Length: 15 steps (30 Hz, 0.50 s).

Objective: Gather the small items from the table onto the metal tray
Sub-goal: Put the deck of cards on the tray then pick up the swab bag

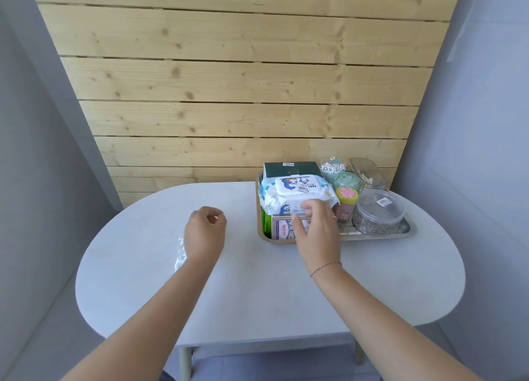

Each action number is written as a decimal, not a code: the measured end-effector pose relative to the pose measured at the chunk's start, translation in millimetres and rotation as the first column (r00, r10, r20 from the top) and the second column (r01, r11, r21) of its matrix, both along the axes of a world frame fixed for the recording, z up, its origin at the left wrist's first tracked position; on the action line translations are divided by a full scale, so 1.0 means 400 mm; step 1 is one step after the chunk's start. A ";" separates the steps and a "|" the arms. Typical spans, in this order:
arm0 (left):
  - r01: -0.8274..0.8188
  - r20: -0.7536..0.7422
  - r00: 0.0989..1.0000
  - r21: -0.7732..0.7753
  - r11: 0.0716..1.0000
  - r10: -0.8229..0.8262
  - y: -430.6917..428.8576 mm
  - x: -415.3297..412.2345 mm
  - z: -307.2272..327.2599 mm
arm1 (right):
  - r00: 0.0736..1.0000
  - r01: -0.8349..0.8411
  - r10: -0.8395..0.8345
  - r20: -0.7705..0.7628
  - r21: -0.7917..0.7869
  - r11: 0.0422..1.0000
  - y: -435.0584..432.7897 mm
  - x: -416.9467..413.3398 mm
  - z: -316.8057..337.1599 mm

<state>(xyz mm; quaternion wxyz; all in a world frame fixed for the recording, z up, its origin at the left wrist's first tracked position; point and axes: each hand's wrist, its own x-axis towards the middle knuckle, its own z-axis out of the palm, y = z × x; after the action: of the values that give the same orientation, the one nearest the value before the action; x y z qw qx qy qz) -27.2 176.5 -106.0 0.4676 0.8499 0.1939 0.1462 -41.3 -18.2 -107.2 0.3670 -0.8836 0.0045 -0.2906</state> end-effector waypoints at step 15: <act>-0.060 -0.240 0.961 -0.659 0.749 -0.134 0.239 -0.008 -0.015 | 0.680 -0.216 0.390 -0.621 0.339 0.916 0.417 0.053 -0.030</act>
<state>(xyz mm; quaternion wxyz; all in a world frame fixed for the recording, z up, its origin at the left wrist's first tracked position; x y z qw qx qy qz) -30.4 272.1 -111.9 0.7092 0.6450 0.2784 -0.0595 -20.0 148.8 -119.1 0.4863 -0.8653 0.0251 0.1189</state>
